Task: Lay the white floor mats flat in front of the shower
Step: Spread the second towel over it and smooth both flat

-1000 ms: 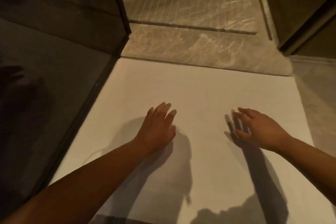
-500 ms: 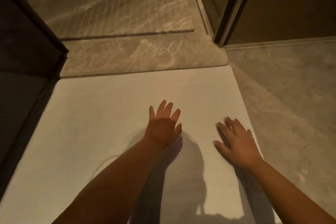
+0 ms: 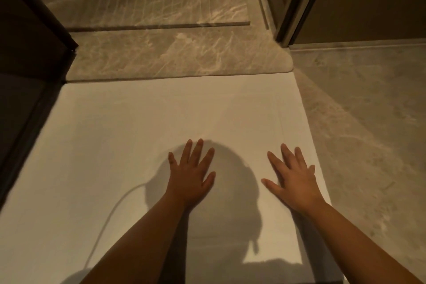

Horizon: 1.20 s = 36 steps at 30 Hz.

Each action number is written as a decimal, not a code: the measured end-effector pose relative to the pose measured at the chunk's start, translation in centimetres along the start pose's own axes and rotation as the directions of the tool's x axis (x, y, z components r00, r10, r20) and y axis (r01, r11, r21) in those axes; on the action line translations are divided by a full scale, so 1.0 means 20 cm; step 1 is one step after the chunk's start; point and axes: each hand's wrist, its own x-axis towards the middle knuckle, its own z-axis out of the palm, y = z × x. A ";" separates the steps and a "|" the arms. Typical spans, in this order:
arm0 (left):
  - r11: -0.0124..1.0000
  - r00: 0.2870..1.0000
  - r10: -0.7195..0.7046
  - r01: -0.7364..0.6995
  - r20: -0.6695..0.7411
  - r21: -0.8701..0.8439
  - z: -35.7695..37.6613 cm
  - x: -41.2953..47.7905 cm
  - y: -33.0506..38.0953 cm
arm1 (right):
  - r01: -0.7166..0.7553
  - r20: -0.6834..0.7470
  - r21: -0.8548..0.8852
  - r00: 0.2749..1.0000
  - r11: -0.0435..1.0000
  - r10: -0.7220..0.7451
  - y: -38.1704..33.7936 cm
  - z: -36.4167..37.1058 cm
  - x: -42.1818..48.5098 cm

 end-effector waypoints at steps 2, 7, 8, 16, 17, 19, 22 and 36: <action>1.000 1.000 0.004 -0.004 -0.004 0.006 0.00 0.00 -0.01 | 0.003 -0.001 0.005 1.000 1.000 -0.003 0.00 0.00 0.01; 1.000 1.000 0.008 -0.007 -0.022 0.009 -0.01 0.01 0.00 | 0.020 -0.018 -0.006 1.000 1.000 -0.021 -0.03 0.00 -0.01; 1.000 0.999 0.001 -0.001 -0.035 0.000 -0.01 0.00 0.02 | 0.051 -0.059 -0.005 0.997 0.999 -0.051 -0.05 0.01 -0.03; 0.998 0.998 -0.022 0.018 -0.054 -0.063 0.06 -0.24 0.28 | 0.266 -0.127 -0.147 0.950 0.953 -0.284 -0.18 0.28 -0.22; 0.999 0.999 -0.001 -0.001 -0.040 -0.051 0.07 -0.28 0.27 | 0.227 -0.140 -0.146 0.959 0.963 -0.247 -0.13 0.28 -0.23; 0.999 0.999 0.042 -0.042 -0.012 -0.032 0.09 -0.33 0.21 | 0.099 -0.179 -0.115 0.977 0.988 -0.118 -0.01 0.27 -0.24; 0.996 0.996 0.092 -0.092 0.016 0.007 0.09 -0.38 0.12 | -0.125 -0.185 -0.035 0.976 0.992 0.116 0.20 0.25 -0.29; 0.983 0.977 0.179 -0.172 0.119 -0.069 0.10 -0.57 0.23 | 0.105 -0.153 -0.151 0.980 0.983 -0.128 -0.03 0.46 -0.52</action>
